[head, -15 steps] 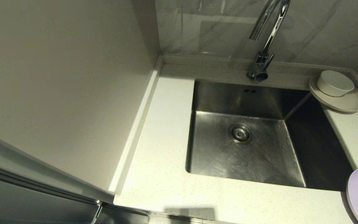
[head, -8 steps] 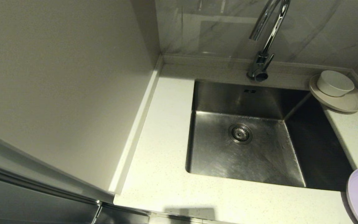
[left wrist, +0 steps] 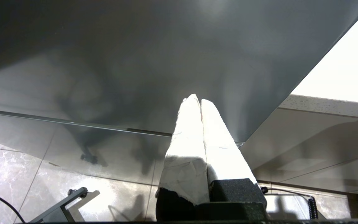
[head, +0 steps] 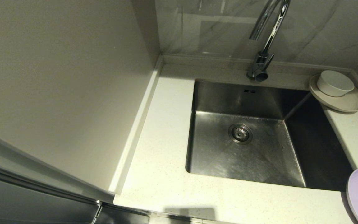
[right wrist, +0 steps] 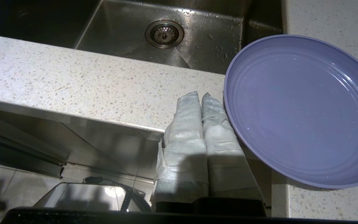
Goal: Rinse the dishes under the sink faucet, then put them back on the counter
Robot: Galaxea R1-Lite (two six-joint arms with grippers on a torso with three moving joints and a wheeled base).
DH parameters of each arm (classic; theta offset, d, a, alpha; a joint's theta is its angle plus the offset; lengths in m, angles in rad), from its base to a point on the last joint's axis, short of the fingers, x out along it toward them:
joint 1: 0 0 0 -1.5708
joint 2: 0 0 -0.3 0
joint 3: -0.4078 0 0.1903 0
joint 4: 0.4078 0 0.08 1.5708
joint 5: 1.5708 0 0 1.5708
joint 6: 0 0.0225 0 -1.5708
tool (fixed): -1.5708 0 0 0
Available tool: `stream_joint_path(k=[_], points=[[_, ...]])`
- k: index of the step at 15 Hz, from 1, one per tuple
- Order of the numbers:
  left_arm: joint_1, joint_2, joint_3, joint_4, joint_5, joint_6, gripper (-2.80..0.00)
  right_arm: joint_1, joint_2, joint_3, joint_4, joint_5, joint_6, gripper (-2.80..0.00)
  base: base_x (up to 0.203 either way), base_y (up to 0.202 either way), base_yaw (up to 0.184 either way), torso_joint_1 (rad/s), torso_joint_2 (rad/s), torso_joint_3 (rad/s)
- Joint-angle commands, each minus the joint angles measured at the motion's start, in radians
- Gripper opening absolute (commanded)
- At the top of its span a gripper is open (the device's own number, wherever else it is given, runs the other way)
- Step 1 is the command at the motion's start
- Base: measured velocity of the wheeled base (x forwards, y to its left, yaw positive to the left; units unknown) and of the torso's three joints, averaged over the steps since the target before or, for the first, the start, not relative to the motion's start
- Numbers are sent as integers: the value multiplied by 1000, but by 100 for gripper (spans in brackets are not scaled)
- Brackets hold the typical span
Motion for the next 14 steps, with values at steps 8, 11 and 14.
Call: stream_joint_path(k=[8, 11, 14], points=[[0, -3, 0, 0, 0, -1, -280, 0, 0, 0, -1, -3, 12, -280, 0, 0, 0, 0, 0, 0], [0, -3, 0, 0, 0, -1, -280, 0, 1, 0, 1, -2, 16, -280, 0, 0, 0, 0, 0, 0], [0, -3, 0, 0, 0, -1, -280, 0, 2, 0, -1, -3, 32, -280, 0, 0, 0, 0, 0, 0]])
